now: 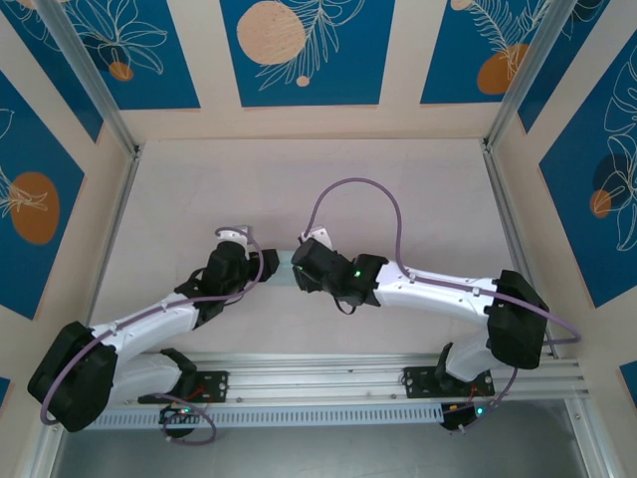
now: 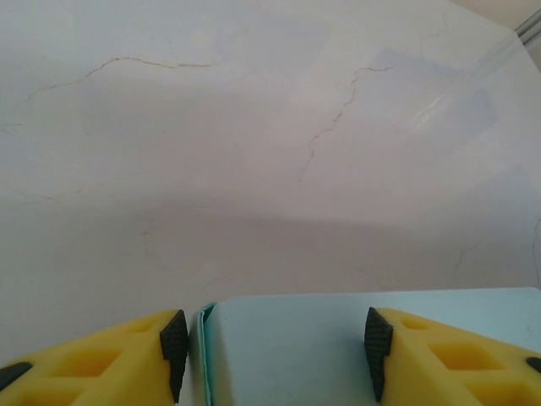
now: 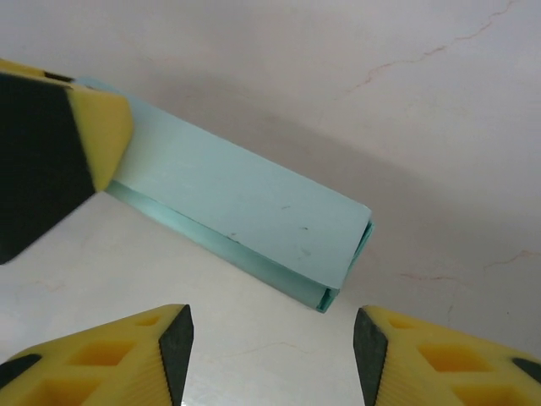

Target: Fold the paper box

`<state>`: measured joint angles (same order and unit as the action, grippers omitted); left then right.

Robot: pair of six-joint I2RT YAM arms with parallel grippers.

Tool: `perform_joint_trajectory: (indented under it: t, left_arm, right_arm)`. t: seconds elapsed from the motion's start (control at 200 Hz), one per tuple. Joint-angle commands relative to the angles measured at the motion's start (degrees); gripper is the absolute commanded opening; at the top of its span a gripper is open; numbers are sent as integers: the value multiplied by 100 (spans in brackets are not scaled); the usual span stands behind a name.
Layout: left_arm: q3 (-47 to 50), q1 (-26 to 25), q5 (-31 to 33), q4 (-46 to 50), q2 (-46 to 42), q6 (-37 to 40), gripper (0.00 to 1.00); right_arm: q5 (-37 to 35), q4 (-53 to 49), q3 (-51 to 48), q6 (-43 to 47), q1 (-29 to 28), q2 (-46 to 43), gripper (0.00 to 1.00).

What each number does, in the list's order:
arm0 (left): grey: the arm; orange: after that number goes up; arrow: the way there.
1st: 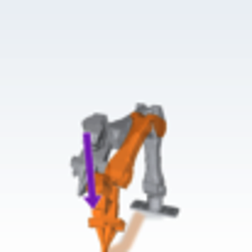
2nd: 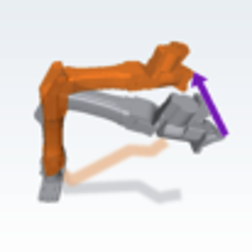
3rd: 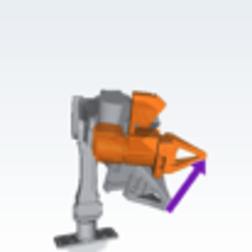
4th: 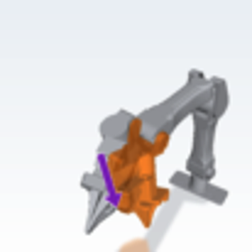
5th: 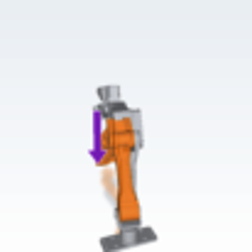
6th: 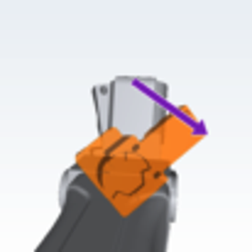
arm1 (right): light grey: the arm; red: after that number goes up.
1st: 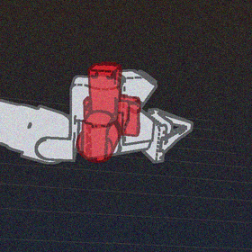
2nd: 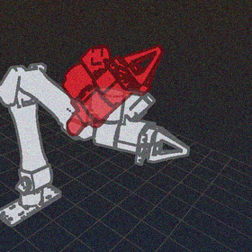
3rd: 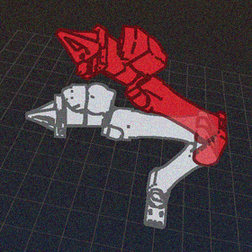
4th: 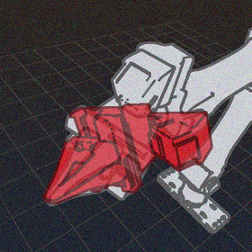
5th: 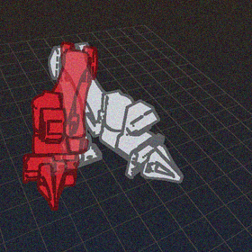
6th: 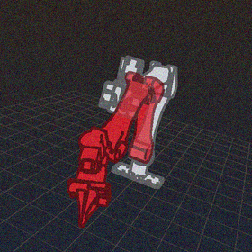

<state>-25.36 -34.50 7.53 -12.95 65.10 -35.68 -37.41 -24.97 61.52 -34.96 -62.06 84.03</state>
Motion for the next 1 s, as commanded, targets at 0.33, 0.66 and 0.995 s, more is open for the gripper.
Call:
perform_joint_trajectory:
  t: [0.33, 0.66, 0.995]
  left_arm:
    - [260, -21, -37, 705, 104, 38, 58]
    - [260, -29, 3, 724, 56, 41, 58]
    - [230, -23, 21, 874, -104, 70, 59]
  right_arm:
    - [2093, 467, -204, -1177, 1391, -31, 55]
    - [2913, 967, -630, -1346, 1679, 217, 54]
    - [3115, 1309, -1130, -1634, 1752, 482, 38]
